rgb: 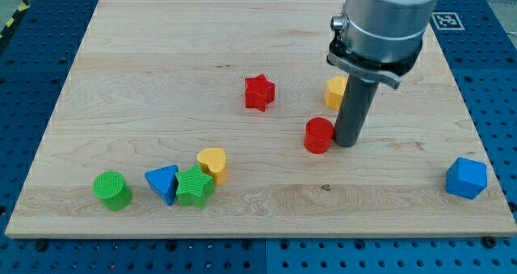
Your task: Move the blue cube to the center right
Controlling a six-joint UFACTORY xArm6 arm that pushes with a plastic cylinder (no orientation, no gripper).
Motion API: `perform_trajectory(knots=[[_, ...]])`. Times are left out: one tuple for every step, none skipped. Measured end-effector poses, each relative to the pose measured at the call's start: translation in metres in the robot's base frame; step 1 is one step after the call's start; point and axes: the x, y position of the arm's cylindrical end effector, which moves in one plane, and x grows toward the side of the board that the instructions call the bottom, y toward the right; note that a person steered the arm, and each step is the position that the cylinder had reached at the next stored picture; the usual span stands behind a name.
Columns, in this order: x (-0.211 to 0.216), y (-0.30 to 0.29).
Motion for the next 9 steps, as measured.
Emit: perform_trajectory(knots=[[0.029, 0.002], [0.061, 0.036], [0.075, 0.093], [0.075, 0.130], [0.075, 0.160], [0.075, 0.170], [0.075, 0.170], [0.070, 0.167], [0.050, 0.167]])
